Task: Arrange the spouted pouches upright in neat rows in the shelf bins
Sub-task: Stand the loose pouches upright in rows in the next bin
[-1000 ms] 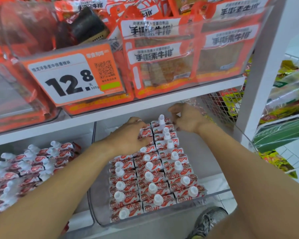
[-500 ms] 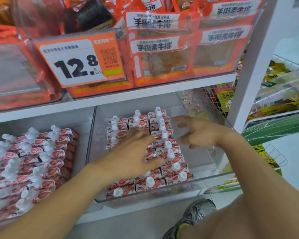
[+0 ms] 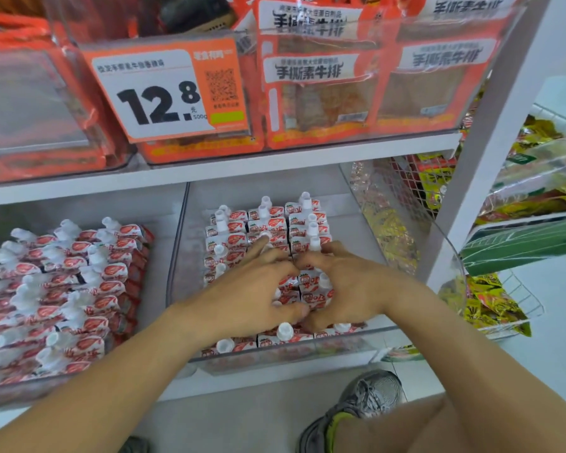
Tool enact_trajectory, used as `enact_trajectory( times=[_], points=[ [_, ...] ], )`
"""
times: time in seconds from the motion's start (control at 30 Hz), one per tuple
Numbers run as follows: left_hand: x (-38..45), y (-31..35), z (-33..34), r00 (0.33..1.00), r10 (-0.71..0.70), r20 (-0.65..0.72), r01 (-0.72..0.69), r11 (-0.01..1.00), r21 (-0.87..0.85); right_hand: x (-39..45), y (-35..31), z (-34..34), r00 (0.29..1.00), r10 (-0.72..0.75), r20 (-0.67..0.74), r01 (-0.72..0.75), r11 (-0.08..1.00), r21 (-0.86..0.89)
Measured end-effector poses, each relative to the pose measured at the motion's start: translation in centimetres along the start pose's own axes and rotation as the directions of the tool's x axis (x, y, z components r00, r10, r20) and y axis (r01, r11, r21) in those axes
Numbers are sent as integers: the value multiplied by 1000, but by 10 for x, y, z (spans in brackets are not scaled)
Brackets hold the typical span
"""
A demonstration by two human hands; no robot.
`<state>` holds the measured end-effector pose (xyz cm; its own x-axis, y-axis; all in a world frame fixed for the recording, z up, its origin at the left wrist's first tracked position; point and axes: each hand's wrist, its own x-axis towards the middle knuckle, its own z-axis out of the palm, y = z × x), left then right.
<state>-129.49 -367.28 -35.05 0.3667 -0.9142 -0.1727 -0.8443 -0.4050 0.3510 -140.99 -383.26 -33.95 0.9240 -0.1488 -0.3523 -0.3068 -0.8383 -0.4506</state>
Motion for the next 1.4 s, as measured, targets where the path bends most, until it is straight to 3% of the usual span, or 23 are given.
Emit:
enact_trajectory(
  times=[0.3, 0.5, 0.67, 0.8, 0.83, 0.9, 1.0, 1.13, 1.4],
  points=[
    [-3, -2, 4, 994, 38, -102, -43, 998, -53, 0, -5, 3, 996, 79, -52, -79, 997, -6],
    [-4, -3, 3, 995, 32, -95, -37, 998, -58, -7, 1, -1, 994, 101, -49, -102, 995, -21],
    [-7, -1, 3, 997, 11, -81, -17, 997, -74, -12, 14, -11, 993, 115, -20, -116, 989, -93],
    [-6, -1, 4, 996, 8, -91, -14, 998, -62, -18, 21, -29, 986, 128, 103, -121, 990, -74],
    [-5, -2, 5, 996, 7, -92, -13, 998, -61, -19, 22, -36, 986, 137, 95, -134, 990, -44],
    [-5, -2, 6, 995, 4, -100, -9, 998, -57, -11, 23, -50, 988, 145, -48, -141, 987, 71],
    [-4, -2, 8, 993, -2, -118, -5, 998, -61, 23, 22, -55, 973, 75, -220, -47, 990, 131],
    [-5, -2, 9, 990, 1, -139, -11, 998, -70, 74, 20, -39, 993, 33, -110, -30, 999, 32],
    [-3, -2, 11, 984, 5, -176, -16, 998, -61, 81, 33, -38, 977, 33, -208, -54, 994, -97]
  ],
)
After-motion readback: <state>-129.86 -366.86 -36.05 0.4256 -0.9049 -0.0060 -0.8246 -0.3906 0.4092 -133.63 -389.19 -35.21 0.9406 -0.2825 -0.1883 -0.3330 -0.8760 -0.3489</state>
